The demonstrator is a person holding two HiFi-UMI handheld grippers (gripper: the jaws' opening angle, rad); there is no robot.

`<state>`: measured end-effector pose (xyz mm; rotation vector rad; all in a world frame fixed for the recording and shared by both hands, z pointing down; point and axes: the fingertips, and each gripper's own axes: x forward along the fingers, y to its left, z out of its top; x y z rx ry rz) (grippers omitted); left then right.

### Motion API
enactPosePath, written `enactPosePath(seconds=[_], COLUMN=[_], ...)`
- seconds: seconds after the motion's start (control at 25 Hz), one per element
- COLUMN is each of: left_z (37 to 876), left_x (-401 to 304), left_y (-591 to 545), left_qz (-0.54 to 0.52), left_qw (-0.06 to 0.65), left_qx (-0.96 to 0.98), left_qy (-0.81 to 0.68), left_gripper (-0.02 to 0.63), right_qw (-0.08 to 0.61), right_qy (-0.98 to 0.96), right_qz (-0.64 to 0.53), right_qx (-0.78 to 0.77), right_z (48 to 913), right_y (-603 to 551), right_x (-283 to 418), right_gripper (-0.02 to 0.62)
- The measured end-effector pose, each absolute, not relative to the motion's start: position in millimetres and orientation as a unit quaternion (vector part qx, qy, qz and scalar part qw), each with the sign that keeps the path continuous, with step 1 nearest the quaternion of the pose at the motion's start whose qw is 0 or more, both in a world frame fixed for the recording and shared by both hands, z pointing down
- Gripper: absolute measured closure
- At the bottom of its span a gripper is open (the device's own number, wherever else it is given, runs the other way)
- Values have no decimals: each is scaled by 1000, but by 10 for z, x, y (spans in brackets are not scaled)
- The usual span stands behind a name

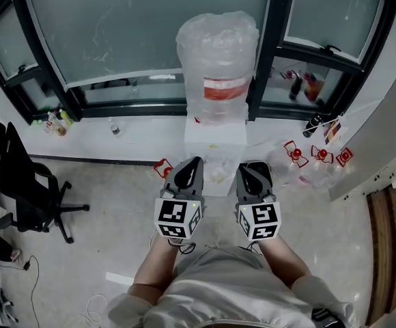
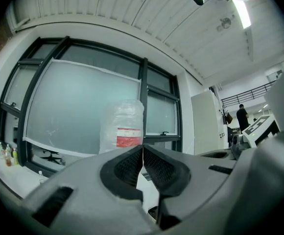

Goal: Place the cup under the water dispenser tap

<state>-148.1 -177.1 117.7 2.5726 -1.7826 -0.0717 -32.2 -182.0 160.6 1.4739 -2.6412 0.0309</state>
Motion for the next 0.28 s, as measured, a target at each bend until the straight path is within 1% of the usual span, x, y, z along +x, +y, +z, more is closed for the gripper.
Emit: enactPosePath(seconds=[0.28], left_z=[1224], left_x=[-1468], left_y=[-1779], left_qz=[-16], left_qw=[7], left_qx=[824], left_qy=[-567], left_gripper=[586], right_qw=[58], right_qy=[-869], right_qz=[14], right_qx=[491], right_z=[1628], right_y=[-1801], right_x=[-290], right_gripper=[571])
